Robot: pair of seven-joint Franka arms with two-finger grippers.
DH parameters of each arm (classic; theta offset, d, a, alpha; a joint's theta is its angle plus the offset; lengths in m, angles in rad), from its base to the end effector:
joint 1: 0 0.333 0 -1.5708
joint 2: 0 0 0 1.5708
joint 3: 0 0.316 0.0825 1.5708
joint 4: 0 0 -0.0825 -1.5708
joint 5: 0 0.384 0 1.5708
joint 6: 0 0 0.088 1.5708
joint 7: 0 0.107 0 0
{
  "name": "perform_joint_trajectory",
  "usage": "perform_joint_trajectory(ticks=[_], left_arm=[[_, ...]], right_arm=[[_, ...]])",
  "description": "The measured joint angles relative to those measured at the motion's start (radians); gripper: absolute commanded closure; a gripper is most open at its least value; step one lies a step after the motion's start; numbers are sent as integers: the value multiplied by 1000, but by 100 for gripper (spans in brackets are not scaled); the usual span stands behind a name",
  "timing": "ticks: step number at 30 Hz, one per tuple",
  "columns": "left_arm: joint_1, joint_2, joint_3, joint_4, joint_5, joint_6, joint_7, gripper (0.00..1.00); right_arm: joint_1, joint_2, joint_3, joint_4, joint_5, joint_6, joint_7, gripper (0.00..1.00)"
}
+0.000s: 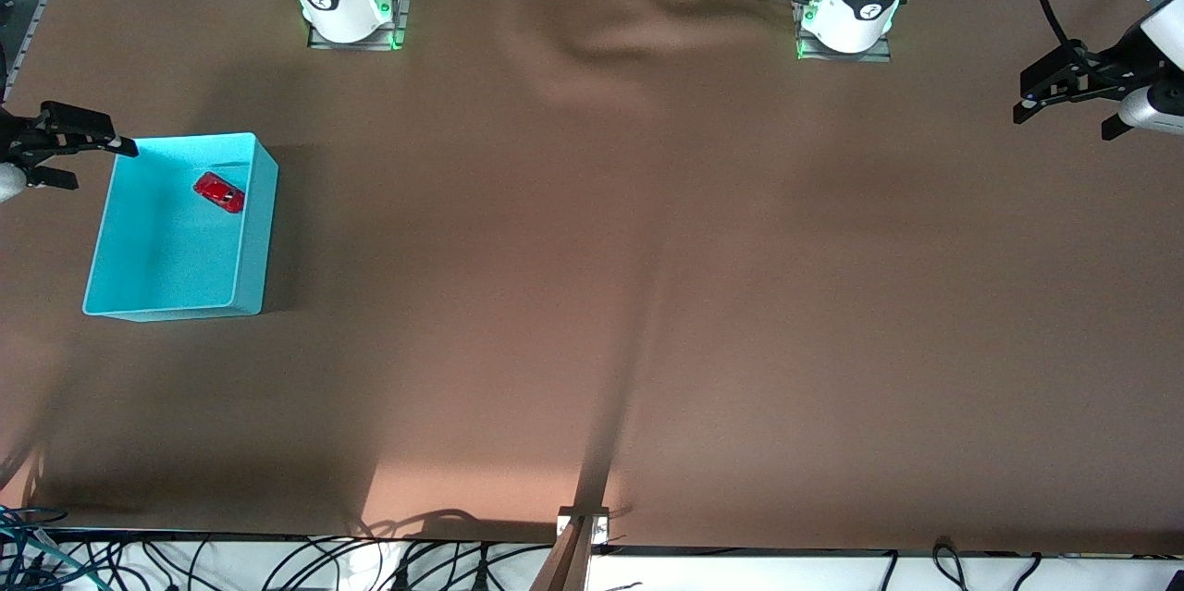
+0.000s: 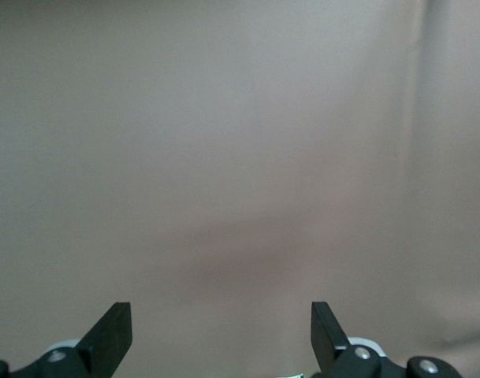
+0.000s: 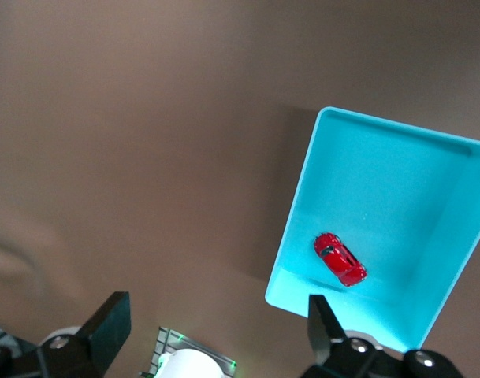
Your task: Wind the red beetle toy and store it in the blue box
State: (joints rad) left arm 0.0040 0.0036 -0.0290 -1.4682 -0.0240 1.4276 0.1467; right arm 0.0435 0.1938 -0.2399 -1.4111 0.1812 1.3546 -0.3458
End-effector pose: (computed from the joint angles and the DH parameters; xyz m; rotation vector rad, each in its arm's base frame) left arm 0.5405 -0.0163 0.6580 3.1025 -0.2715 -0.0664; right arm 0.5815 -0.0791 0.5750 -2.9218 -0.2419 0.2946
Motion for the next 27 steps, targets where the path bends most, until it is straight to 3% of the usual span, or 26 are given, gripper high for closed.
perform_joint_trajectory(ticks=[6,17,27], left_arm=[[0,0,0,0,0,0,0,0],[0,0,1,0,0,0,0,0],[1,0,3,0,0,0,0,0]], right_arm=[[65,-47,1,-40,-77,-9,124,0],[147,-184,41,-237,-182,79,220,0],[147,-203,54,-235,-189,83,220,0]])
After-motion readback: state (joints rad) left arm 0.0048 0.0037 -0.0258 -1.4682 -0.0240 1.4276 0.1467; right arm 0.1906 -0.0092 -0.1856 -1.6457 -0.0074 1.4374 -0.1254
